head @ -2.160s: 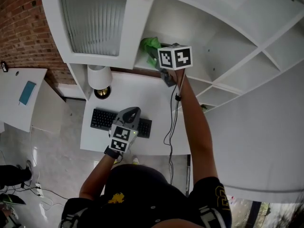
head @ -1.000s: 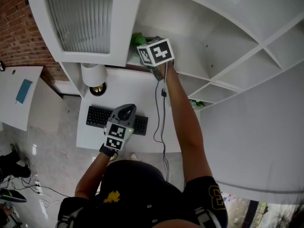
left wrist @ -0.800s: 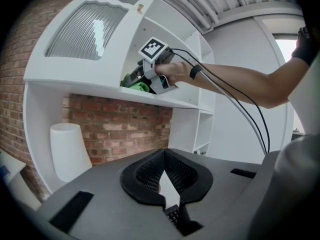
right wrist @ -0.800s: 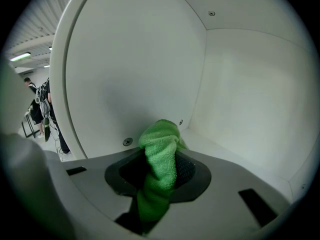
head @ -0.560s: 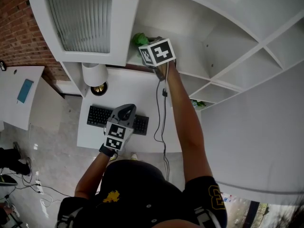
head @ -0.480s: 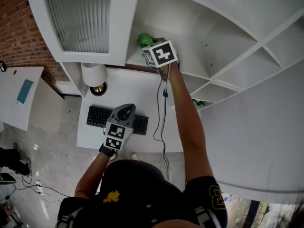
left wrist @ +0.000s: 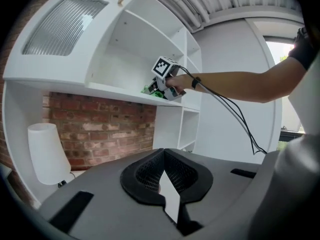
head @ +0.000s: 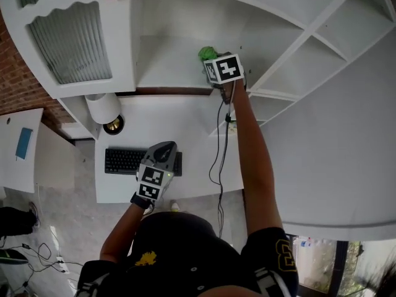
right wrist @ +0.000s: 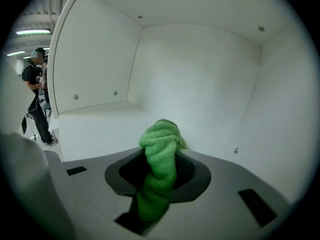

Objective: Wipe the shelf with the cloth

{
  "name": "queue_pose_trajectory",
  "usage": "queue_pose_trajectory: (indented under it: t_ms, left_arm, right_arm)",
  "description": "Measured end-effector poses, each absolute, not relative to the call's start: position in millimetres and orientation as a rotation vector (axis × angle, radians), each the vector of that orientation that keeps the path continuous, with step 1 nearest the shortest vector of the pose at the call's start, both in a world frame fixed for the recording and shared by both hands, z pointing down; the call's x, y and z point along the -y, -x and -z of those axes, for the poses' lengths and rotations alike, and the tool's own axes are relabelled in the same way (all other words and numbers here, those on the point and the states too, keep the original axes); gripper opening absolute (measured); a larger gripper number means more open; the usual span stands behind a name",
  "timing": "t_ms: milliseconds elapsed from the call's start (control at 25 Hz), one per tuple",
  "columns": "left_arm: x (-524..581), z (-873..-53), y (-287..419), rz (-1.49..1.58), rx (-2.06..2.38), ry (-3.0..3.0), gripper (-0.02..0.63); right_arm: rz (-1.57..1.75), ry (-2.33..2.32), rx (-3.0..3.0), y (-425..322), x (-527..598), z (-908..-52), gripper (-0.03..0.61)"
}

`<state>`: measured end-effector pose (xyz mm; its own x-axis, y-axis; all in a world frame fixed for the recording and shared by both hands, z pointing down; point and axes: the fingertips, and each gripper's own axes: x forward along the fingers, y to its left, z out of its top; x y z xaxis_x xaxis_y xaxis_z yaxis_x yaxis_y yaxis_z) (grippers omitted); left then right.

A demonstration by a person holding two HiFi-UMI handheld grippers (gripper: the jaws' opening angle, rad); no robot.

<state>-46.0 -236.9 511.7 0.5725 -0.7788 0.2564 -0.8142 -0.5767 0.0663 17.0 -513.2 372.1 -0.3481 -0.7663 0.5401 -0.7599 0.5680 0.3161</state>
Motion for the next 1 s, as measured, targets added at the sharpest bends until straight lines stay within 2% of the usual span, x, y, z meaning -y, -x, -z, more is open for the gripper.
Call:
queue_pose_trajectory:
  t_ms: [480, 1000]
  left_arm:
    - [229, -512, 34, -0.314, 1.297, -2.650, 0.017]
    - [214, -505, 53, -0.274, 1.336, -2.640, 0.017]
  right_arm:
    - [-0.034, -1.443, 1.978, -90, 523, -370, 0.098]
    - [-0.060, -1.500, 1.953, -101, 521, -369, 0.098]
